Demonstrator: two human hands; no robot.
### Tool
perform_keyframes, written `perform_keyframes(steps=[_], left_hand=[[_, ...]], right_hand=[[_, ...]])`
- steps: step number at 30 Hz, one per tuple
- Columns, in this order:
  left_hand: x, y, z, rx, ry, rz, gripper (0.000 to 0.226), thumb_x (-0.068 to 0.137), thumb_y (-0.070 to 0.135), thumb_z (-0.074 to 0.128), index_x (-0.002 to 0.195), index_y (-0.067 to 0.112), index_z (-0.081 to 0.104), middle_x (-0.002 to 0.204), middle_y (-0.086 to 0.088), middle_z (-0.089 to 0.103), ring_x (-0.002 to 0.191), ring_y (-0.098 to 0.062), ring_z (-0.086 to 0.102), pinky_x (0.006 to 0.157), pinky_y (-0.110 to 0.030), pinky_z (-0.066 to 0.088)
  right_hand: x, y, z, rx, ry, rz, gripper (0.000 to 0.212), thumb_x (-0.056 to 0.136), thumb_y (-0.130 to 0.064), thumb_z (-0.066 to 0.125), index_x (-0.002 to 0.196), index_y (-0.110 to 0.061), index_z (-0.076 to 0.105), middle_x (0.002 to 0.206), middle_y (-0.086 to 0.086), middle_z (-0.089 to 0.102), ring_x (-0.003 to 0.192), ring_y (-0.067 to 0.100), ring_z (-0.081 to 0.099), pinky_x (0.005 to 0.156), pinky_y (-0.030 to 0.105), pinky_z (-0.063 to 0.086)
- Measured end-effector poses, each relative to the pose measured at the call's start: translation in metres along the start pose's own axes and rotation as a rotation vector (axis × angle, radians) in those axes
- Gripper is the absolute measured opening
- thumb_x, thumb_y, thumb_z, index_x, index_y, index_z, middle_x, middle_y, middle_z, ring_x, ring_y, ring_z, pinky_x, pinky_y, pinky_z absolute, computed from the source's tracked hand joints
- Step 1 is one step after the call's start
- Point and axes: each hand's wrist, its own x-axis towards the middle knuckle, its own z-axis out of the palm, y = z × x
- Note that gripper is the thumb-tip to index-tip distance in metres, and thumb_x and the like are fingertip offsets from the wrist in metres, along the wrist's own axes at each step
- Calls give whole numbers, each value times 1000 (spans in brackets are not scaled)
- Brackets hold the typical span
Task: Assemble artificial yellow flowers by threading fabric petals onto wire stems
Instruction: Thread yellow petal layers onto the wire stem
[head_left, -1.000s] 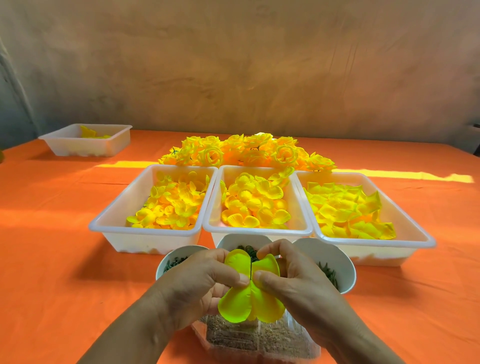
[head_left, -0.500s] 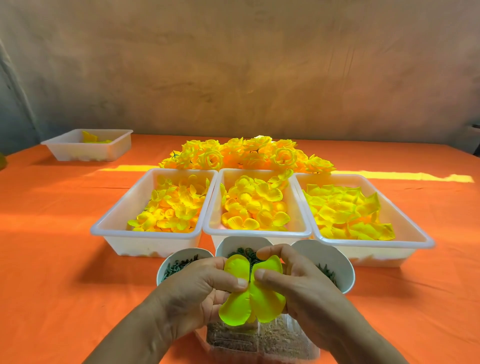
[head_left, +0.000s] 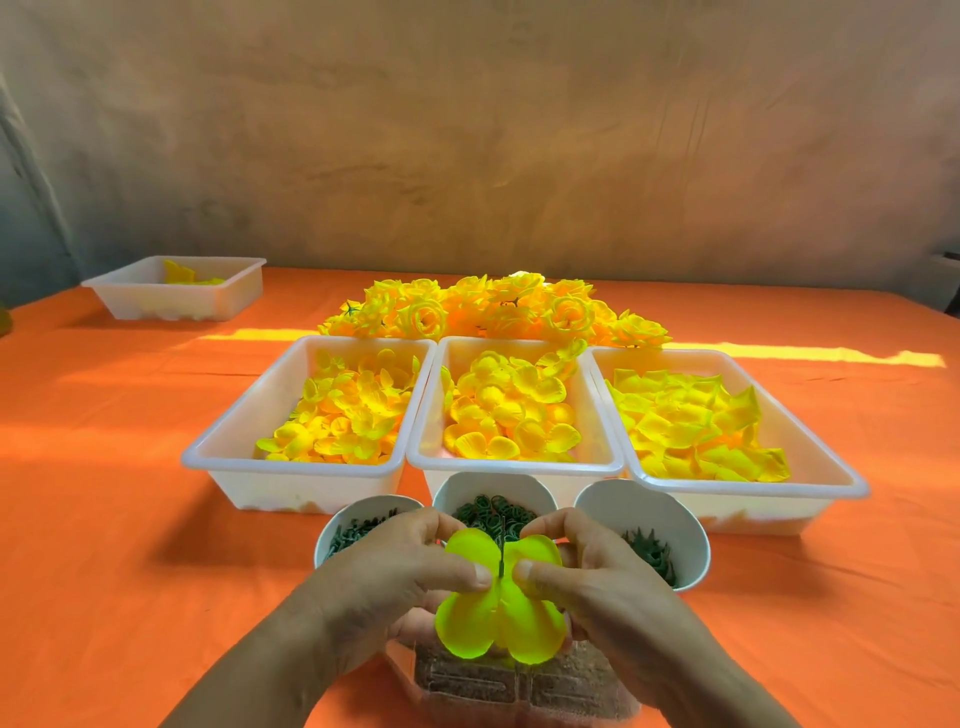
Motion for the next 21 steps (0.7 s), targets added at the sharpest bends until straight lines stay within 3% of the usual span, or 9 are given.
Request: perform_keyframes(steps=[2,5,8,11,14,21], left_hand=[[-5,7,-6,124,129,103,58,55,24,79,110,16,62,97,-10,65,82,-20,70,75,-43,61],[-10,16,-15,368,307,281,54,53,38,76,105,37,62,105,2,63,97,-13,66,93,-43,54],[-12,17,-8,429,194,481,49,55,46,76,102,51,65,113,15,62,111,-2,60,102,-37,47],[-5,9,10,525,55,584,38,59,56,75,97,53,69,117,26,57,118,6,53,102,-26,39],[7,-2,22,490,4,588,30,59,59,78,86,48,74,119,30,53,121,8,49,99,-20,36],[24,-21,27,447,-3,508,28,61,69,72,74,45,76,115,37,54,116,14,50,94,-22,40]], right_hand=[[-1,-1,-4,-50,37,-30,19,89,-11,66,105,-11,58,69,8,55,46,16,53,43,26,43],[0,-5,-14,-136,151,-75,16,89,-23,68,103,-21,59,71,12,59,49,13,60,46,27,48],[5,-9,-23,-269,264,-143,11,89,-26,67,98,-25,61,75,8,68,57,12,65,59,39,55],[9,-12,-26,-240,253,-133,9,91,-24,63,101,-24,61,84,8,70,61,8,63,62,35,51],[9,-15,-27,-217,244,-135,9,92,-22,61,100,-23,61,87,9,70,61,6,61,59,28,49],[10,-16,-32,-197,225,-129,10,92,-21,62,103,-19,62,88,12,69,66,12,61,59,27,47]])
